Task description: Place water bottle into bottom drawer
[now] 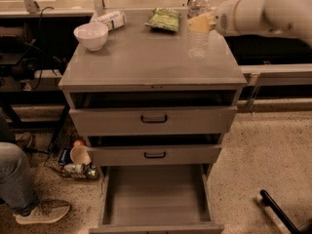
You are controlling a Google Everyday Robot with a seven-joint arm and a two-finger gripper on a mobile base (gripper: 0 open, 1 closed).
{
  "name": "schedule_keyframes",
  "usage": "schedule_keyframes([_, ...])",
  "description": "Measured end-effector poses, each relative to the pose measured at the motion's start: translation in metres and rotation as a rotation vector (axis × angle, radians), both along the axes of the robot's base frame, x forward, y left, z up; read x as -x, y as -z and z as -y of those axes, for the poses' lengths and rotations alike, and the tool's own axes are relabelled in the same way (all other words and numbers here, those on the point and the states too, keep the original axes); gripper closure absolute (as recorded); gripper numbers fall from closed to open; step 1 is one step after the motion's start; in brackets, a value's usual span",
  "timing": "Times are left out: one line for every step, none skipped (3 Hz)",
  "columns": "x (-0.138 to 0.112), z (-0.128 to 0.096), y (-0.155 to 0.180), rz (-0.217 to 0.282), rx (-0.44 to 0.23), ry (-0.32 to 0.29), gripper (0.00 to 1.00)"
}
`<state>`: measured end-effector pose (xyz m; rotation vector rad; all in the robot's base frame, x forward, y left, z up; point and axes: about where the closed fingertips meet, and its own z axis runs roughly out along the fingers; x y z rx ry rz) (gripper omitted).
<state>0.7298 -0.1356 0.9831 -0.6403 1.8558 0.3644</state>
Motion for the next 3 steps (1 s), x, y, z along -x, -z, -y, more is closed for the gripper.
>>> schedule_keyframes([0.062,0.024,-0.015,-0.025,0.162,-0.122,1.0])
schedule_keyframes([0.101,0.034,-0.016,-0.079,0.263,-0.218,1.0])
schedule_keyframes([0.119,0.03,0.0,-0.15,0.287,-0.277,1.0])
